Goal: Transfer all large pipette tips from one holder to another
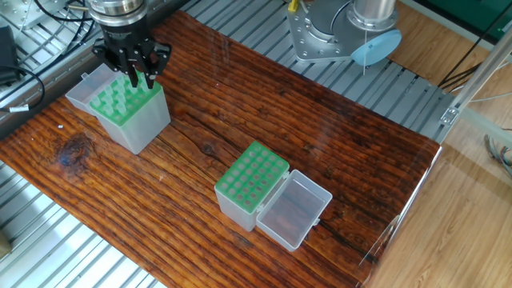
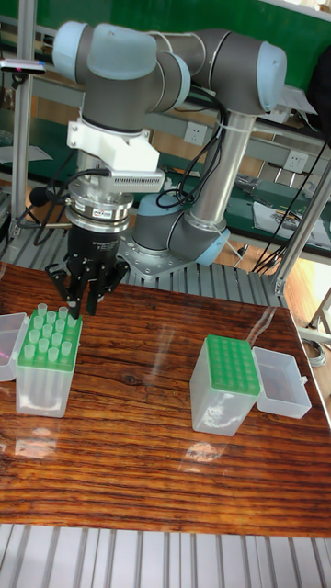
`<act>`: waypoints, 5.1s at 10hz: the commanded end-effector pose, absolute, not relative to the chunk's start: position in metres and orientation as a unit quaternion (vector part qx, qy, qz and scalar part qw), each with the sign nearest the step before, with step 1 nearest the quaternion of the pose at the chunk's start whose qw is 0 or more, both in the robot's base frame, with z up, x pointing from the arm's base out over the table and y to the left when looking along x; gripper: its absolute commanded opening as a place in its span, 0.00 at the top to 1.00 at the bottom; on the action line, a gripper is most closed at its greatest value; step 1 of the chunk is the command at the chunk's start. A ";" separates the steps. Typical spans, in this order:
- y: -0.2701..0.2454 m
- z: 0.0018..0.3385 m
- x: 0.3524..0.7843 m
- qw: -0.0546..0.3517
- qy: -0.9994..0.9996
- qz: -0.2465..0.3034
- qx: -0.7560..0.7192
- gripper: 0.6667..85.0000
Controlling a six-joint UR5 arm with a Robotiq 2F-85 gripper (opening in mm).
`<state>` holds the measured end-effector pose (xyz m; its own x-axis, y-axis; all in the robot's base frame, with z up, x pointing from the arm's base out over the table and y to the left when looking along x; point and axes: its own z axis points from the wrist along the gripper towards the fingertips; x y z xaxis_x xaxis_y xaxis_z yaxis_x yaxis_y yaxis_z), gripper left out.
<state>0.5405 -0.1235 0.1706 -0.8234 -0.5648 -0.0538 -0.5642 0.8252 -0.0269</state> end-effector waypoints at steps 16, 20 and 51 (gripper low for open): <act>-0.135 0.148 0.535 0.033 0.950 -0.011 -0.310 0.64; -0.133 0.149 0.532 0.031 0.950 -0.005 -0.310 0.64; -0.125 0.147 0.528 0.009 0.769 -0.029 -0.639 0.61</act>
<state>0.5317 -0.1251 0.1502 -0.2205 -0.9748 0.0337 -0.9735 0.2178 -0.0698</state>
